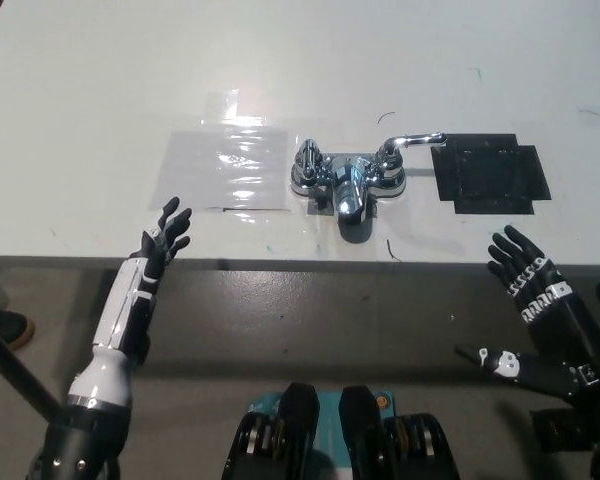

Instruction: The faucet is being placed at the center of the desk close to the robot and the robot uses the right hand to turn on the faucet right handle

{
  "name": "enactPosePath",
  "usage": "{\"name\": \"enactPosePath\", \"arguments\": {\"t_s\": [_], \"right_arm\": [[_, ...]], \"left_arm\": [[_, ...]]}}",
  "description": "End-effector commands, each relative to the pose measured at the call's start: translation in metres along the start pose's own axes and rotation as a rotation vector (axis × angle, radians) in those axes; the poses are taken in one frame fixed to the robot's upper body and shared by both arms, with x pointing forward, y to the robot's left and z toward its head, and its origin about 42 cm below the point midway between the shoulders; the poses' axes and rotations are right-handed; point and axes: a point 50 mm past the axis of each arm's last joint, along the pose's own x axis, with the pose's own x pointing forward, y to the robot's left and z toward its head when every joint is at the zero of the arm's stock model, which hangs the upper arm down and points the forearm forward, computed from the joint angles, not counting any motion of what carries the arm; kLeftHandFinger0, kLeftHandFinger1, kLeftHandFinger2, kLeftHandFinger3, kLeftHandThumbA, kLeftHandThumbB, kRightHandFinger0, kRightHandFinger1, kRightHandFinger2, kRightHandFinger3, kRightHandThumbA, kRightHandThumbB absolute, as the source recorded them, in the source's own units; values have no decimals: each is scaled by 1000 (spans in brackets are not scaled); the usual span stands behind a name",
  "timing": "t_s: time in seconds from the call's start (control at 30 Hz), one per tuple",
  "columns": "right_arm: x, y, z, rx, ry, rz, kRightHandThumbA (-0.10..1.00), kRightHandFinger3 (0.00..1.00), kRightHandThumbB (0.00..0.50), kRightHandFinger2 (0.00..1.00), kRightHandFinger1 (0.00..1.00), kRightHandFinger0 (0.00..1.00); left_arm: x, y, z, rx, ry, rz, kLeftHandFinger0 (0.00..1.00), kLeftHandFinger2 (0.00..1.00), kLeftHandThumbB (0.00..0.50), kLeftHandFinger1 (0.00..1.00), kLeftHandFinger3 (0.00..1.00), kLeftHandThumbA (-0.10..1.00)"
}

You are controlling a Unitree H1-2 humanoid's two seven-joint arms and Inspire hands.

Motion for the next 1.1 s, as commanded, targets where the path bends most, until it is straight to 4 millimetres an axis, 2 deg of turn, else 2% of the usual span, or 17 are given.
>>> {"name": "enactPosePath", "arguments": {"t_s": [0.0,0.07,0.23,0.33,0.57,0.67,0.77,0.9,1.07], "right_arm": [[0,2,4,-54,-38,-3,1000,1000,248,1000,1000,1000],[-3,5,1,-57,-17,-6,1000,1000,257,1000,1000,1000],[-18,9,-7,-55,34,-7,1000,1000,240,1000,1000,1000],[-24,11,-13,-53,56,-3,1000,1000,205,1000,1000,1000],[-30,14,-22,-59,80,2,1000,1000,175,1000,1000,1000],[-32,15,-24,-51,92,-2,1000,1000,186,1000,1000,1000],[-32,16,-24,-52,94,3,1000,1000,170,1000,1000,1000],[-32,17,-27,-45,101,1,1000,1000,171,1000,1000,1000],[-35,17,-31,-37,115,1,1000,1000,194,1000,1000,1000]], "left_arm": [[0,2,11,-1,-54,-7,1000,1000,224,1000,1000,1000],[-3,2,9,0,-45,-6,1000,1000,221,1000,1000,1000],[-22,-3,1,-8,6,-8,1000,1000,225,1000,1000,1000],[-32,-5,-3,-11,30,-11,1000,1000,227,1000,1000,1000],[-43,-5,-9,-13,57,-11,1000,1000,226,1000,1000,1000],[-45,-4,-10,-13,59,-8,1000,1000,230,1000,1000,1000],[-47,-3,-11,-22,70,-5,1000,1000,252,1000,1000,1000],[-49,-2,-12,-27,75,-5,1000,1000,251,1000,1000,1000],[-55,-1,-14,-20,88,-2,1000,1000,255,1000,1000,1000]]}}
